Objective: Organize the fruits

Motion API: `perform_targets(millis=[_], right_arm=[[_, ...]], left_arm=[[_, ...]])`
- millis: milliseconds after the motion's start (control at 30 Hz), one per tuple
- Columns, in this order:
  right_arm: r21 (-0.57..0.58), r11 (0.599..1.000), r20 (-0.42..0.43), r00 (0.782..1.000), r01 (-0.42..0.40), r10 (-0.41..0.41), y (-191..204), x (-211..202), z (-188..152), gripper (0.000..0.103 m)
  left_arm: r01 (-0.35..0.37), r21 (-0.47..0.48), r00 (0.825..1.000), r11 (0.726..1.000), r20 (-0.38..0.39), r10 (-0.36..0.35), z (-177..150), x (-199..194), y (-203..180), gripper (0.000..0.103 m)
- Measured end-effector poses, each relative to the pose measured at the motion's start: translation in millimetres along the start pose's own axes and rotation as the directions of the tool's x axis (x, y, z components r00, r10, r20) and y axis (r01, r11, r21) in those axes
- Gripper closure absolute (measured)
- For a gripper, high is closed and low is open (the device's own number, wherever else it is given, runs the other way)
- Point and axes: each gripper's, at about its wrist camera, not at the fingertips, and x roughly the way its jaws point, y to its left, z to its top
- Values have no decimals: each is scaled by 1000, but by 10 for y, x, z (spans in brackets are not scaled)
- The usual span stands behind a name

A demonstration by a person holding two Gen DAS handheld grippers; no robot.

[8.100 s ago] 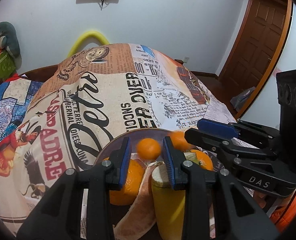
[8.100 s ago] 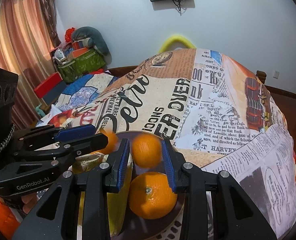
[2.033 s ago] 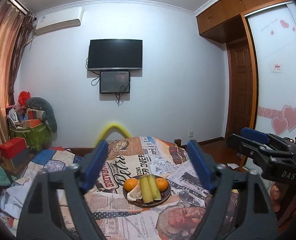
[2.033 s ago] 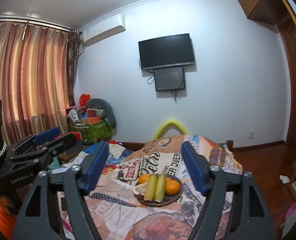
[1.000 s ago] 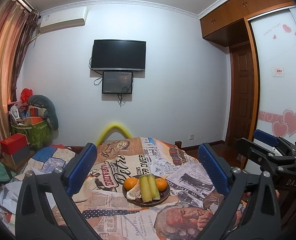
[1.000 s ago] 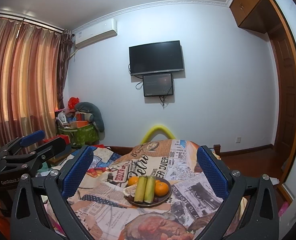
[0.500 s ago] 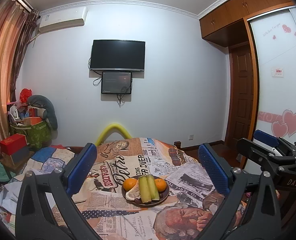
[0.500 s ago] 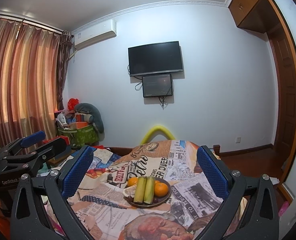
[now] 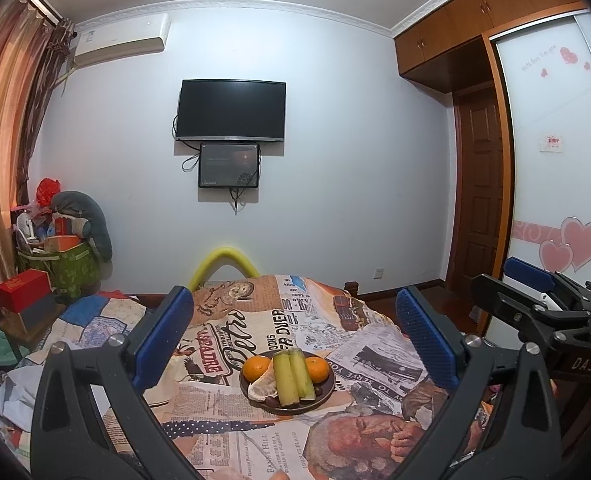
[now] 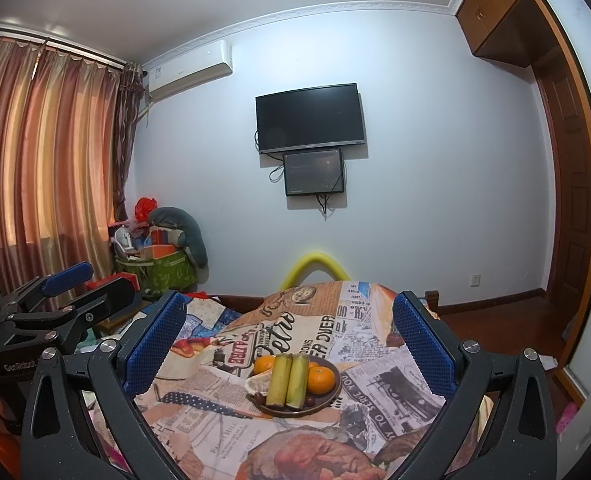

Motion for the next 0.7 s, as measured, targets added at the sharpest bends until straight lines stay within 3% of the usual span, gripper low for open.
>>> perform_targets(millis=[700], right_arm=[[6,1000,-16,1000,5,-5,-45,26,-40,0]], left_arm=[[16,4,1000,1000,-17,-16,-28,87,-1,0]])
